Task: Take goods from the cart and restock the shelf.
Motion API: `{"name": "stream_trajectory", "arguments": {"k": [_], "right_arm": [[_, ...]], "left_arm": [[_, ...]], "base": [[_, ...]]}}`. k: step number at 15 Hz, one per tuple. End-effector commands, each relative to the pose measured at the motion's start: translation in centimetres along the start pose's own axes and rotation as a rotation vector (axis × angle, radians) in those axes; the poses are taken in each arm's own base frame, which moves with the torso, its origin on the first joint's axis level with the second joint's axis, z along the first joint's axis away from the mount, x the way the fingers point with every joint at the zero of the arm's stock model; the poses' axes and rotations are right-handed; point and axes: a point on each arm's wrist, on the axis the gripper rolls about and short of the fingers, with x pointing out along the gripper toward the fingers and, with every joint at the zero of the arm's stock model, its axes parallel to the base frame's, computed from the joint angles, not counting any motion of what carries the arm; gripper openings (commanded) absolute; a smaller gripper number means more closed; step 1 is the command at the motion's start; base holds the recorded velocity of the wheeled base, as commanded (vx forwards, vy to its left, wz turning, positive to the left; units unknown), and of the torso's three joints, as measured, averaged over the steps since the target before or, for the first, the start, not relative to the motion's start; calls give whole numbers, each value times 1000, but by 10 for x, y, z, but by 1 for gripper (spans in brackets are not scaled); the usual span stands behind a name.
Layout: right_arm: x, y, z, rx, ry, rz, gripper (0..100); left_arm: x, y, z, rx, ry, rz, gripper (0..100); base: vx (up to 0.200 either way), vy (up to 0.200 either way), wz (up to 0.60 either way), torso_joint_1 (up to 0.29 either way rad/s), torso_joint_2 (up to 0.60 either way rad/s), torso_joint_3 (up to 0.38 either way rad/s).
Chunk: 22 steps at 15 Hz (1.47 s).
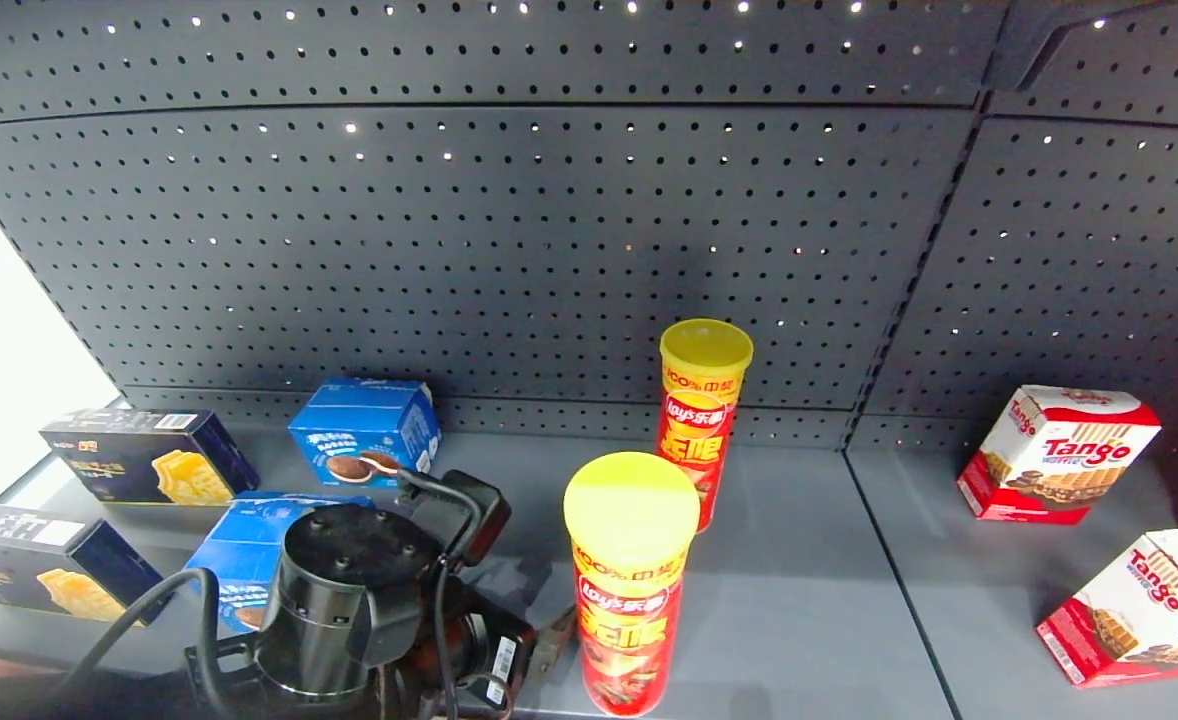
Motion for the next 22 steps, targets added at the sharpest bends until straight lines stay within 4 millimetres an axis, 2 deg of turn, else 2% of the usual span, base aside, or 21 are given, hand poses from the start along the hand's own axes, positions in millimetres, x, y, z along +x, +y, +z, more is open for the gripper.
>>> {"name": "stream_trajectory", "arguments": {"k": [1, 9, 15, 22], "right_arm": [[0, 0, 0, 0, 1, 1, 100], [0, 0, 0, 0, 1, 1, 100], [0, 0, 0, 0, 1, 1, 100], [0, 0, 0, 0, 1, 1, 100]], "left_arm": [[0, -4, 0, 5, -2, -12, 100], [2, -16, 2, 22, -10, -14, 100], [-4, -12, -12, 40, 28, 23, 100], [-9, -29, -12, 30, 20, -38, 100]], "base": [[0, 0, 0, 0, 0, 0], [0, 0, 0, 0, 0, 0], [0, 0, 0, 0, 0, 0], [0, 0, 0, 0, 0, 0]]}}
